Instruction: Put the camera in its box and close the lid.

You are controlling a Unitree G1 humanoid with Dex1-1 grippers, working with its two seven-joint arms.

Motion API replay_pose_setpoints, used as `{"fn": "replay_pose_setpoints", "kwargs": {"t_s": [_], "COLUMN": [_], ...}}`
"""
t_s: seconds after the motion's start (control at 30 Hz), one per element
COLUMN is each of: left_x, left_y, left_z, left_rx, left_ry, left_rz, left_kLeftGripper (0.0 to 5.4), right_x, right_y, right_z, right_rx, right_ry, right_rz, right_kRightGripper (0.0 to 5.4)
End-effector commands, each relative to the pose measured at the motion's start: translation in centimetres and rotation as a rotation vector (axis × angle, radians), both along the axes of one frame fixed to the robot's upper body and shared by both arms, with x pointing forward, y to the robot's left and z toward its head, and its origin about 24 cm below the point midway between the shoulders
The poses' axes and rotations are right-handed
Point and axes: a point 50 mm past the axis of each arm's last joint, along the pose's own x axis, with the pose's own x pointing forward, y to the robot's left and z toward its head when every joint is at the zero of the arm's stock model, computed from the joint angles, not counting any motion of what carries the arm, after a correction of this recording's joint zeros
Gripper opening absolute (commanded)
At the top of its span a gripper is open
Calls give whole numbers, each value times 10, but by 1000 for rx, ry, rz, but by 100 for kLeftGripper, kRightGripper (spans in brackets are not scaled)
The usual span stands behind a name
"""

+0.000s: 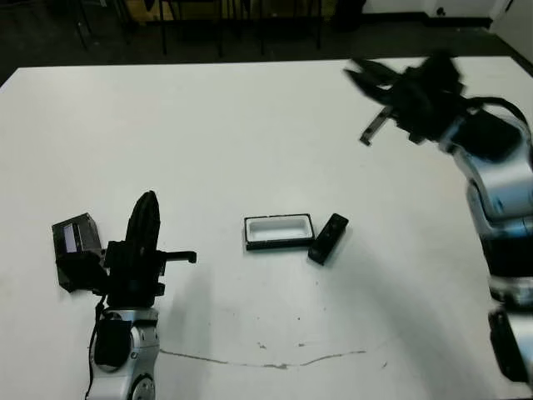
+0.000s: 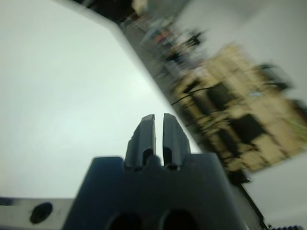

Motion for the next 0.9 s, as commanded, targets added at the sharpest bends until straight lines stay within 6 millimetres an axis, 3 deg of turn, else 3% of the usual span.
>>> {"fn": "replay_pose_setpoints", "kwargs": {"t_s": [0.03, 0.3, 0.9], "left_x": [-5, -5, -4], "left_y": [1, 2, 1], "left_z": [-8, -9, -7], "left_rx": [0, -4, 14], "left_ry": [43, 37, 37], "left_rz": [17, 10, 21], "left_kLeftGripper": [1, 1, 1], "right_x": [4, 5, -2], "right_y": [9, 12, -8], "right_z": [-21, -57, -89], "right_rx": [-140, -428, -554], "right_ry": [95, 277, 435], "right_rz": [63, 101, 142], "right_kRightGripper": [0, 0, 0]}}
